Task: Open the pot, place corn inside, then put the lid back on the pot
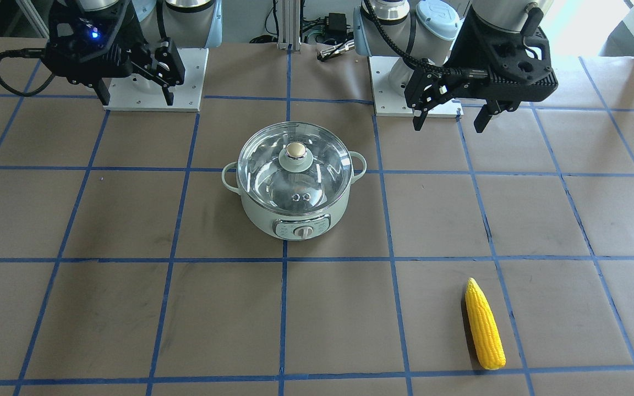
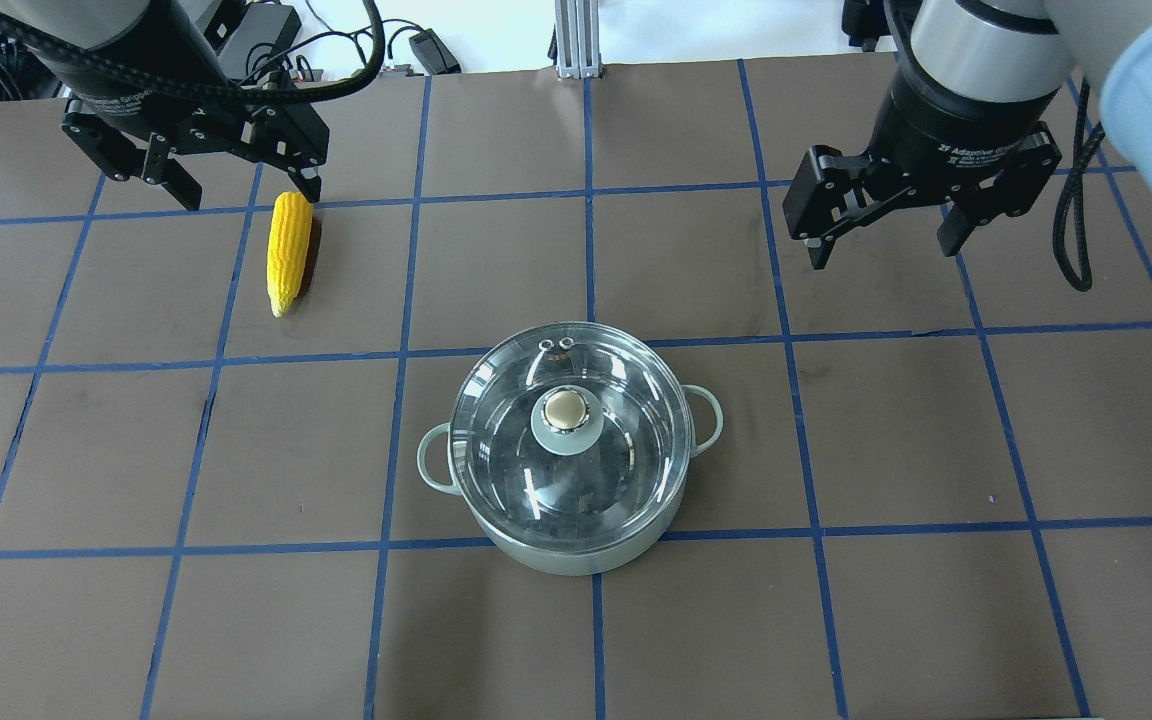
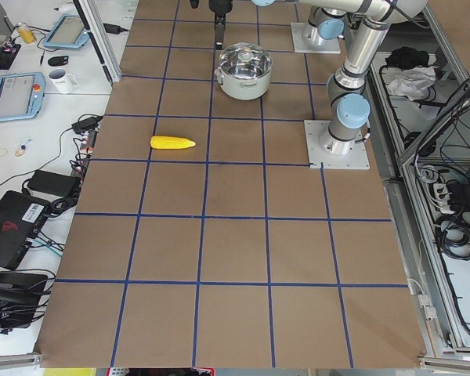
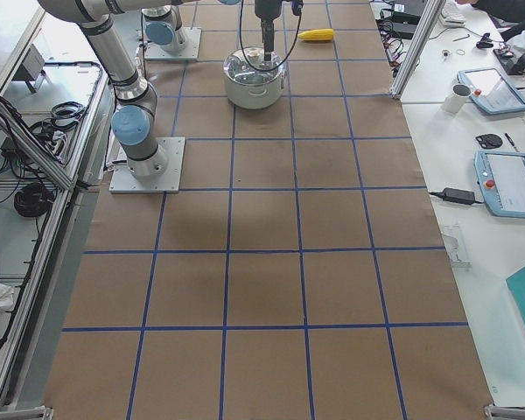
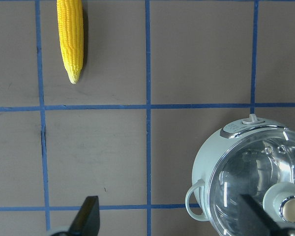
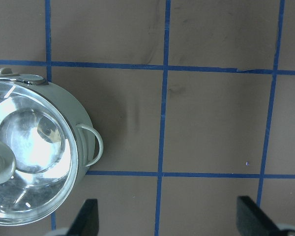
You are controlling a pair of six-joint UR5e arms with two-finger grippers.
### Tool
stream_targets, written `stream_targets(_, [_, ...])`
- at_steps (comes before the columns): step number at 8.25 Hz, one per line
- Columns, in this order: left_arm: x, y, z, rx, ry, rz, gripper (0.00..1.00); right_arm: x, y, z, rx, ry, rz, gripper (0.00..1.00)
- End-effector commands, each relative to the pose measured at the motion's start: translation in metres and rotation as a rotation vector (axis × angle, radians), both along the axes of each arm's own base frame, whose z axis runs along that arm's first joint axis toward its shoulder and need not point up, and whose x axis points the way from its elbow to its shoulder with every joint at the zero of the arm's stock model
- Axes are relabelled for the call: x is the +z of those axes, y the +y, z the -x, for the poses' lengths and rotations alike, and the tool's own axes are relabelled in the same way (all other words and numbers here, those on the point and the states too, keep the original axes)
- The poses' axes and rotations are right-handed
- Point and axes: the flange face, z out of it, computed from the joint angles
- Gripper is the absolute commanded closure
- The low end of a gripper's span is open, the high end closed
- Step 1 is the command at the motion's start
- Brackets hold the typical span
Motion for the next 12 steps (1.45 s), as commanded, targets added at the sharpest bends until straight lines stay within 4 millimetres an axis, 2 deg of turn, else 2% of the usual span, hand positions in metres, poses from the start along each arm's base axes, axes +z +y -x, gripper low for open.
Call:
stream_targets(1, [-0.006, -0.005, -0.001, -0.013, 0.001, -0.012, 0.00, -0.003, -0.003, 0.002, -0.007, -0.015, -0.013, 0.00])
stream_targets(2, [-0.008, -0.008, -0.002, -0.013, 0.002, -0.015, 0.00, -0.004, -0.003, 0.002, -0.008, -0.013, -0.016, 0.00])
stream_targets(3, [-0.025, -0.018, -0.006, -0.016, 0.009, -0.052, 0.00, -0.006, -0.002, 0.002, -0.008, -0.013, -0.022, 0.00])
stream_targets(4, [-0.064, -0.053, -0.019, -0.136, 0.001, -0.094, 0.00, -0.007, -0.001, 0.000, -0.004, -0.012, -0.027, 0.00])
stream_targets(5, [-0.092, -0.090, -0.042, -0.176, -0.009, -0.039, 0.00, -0.009, 0.000, -0.002, 0.003, -0.009, -0.032, 0.00])
stream_targets(6, [-0.115, -0.117, -0.073, -0.138, -0.013, -0.007, 0.00, -0.007, 0.003, -0.003, 0.007, -0.011, -0.028, 0.00])
stream_targets(7, [-0.139, -0.135, -0.108, -0.099, -0.011, -0.010, 0.00, -0.012, 0.006, -0.005, 0.013, -0.011, -0.039, 0.00])
stream_targets(8, [-0.162, -0.150, -0.133, -0.062, -0.009, -0.012, 0.00, -0.024, 0.004, -0.005, 0.013, -0.010, -0.063, 0.00])
stream_targets(9, [-0.194, -0.169, -0.142, -0.052, -0.016, 0.005, 0.00, -0.031, 0.002, -0.006, 0.014, -0.011, -0.068, 0.00])
stream_targets(10, [-0.243, -0.194, -0.149, -0.044, -0.018, 0.013, 0.00, -0.042, -0.008, -0.013, 0.006, -0.053, -0.085, 0.00])
stream_targets(11, [-0.290, -0.209, -0.152, -0.017, -0.015, -0.005, 0.00, -0.055, -0.017, -0.037, -0.034, -0.121, -0.089, 0.00])
stream_targets(12, [-0.310, -0.212, -0.153, 0.050, -0.004, -0.026, 0.00, -0.079, -0.019, -0.097, -0.028, -0.108, -0.074, 0.00])
